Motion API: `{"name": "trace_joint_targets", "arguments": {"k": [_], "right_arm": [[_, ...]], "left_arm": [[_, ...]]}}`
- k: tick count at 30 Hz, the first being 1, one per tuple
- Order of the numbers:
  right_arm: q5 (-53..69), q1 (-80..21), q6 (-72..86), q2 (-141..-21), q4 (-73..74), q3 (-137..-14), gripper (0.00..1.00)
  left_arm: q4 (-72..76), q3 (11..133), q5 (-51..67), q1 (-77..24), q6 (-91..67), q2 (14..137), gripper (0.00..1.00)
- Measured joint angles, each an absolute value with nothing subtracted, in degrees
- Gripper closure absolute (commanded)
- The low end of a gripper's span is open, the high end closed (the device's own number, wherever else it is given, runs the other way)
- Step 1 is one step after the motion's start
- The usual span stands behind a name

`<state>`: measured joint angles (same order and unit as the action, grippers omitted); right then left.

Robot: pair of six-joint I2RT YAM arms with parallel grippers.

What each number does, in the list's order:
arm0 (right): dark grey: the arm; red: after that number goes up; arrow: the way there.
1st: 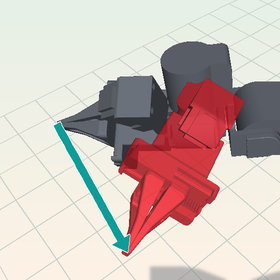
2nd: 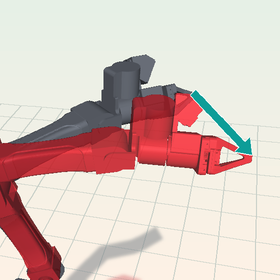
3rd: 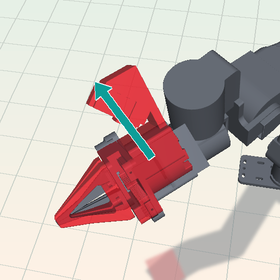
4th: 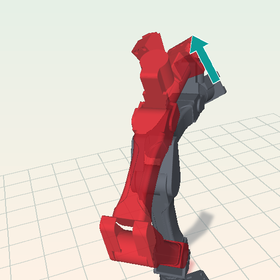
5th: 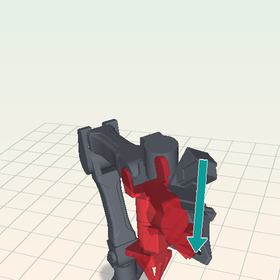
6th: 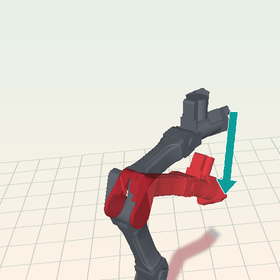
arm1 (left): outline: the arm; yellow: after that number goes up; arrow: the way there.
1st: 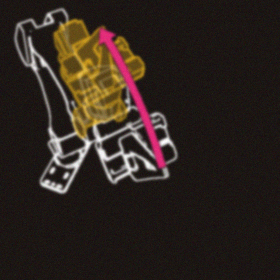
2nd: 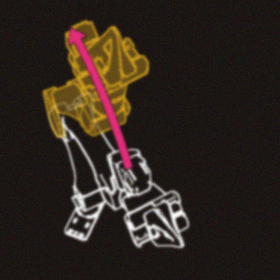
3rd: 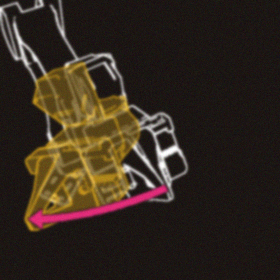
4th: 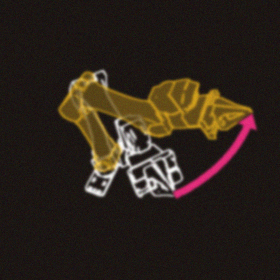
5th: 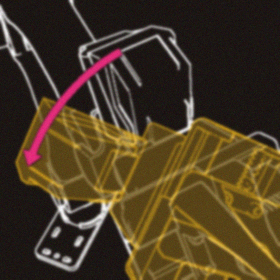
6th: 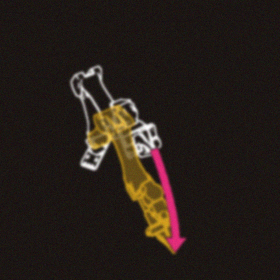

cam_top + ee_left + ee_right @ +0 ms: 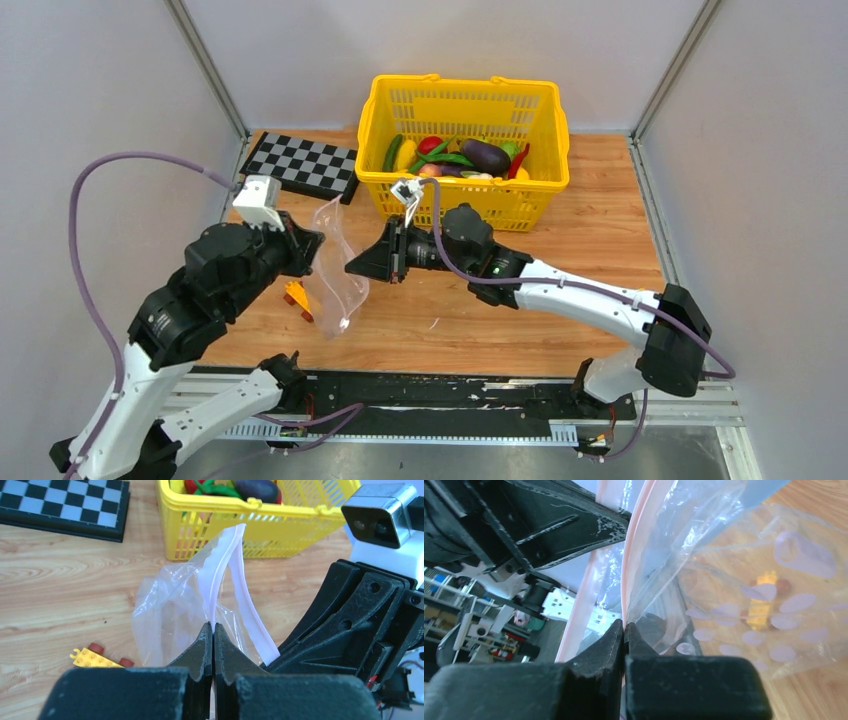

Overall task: Place the food in the zip-top bag and seal the zipper
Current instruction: Pick up the zipper food storage bag at the center of the board.

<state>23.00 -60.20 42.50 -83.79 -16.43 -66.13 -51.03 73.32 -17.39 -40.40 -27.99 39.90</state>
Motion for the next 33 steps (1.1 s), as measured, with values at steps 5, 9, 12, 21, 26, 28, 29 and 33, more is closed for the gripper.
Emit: {"name": "trace_joint_targets", "arguments": {"k": [5, 9, 12, 21, 26, 28, 29, 33], "right_arm": [[12.78, -59.66, 41.87, -78.19, -12.32, -58.13, 0.98], [-1.89, -59.27, 39.0, -71.29, -4.08, -49.74, 0.98], [-9.21, -58.87, 36.36, -67.18, 1.43, -46.81, 0.97], [-20.45, -58.76, 31.94, -60.27, 10.59, -46.7, 0.72], [-21.85, -58.72, 30.52, -56.95, 15.31, -46.92, 0.6], [-21.8, -58.67, 29.69, -54.17, 16.91, -46.94, 0.53], [-21.78, -58.67, 29.43, -52.9, 17.26, -46.96, 0.47], [-20.8, -58.26, 28.75, -48.1, 17.37, -47.7, 0.36]], "left_arm": [[-50.72, 70.28, -13.32, -40.4, -27.66, 45.52, 1.0], [-47.13, 62.48, -9.02, -40.64, -28.62, 49.19, 1.0], [-43.48, 58.85, -6.28, -41.65, -29.63, 50.98, 1.0], [-28.93, 60.2, -1.85, -49.06, -31.22, 60.47, 1.0], [-27.2, 62.33, -3.07, -51.72, -31.18, 66.11, 1.0], [-27.16, 62.33, -3.73, -51.79, -31.18, 66.35, 1.0], [-27.03, 62.33, -3.97, -51.79, -31.18, 66.35, 1.0], [-26.02, 62.59, -4.19, -51.77, -31.18, 66.35, 1.0]]}}
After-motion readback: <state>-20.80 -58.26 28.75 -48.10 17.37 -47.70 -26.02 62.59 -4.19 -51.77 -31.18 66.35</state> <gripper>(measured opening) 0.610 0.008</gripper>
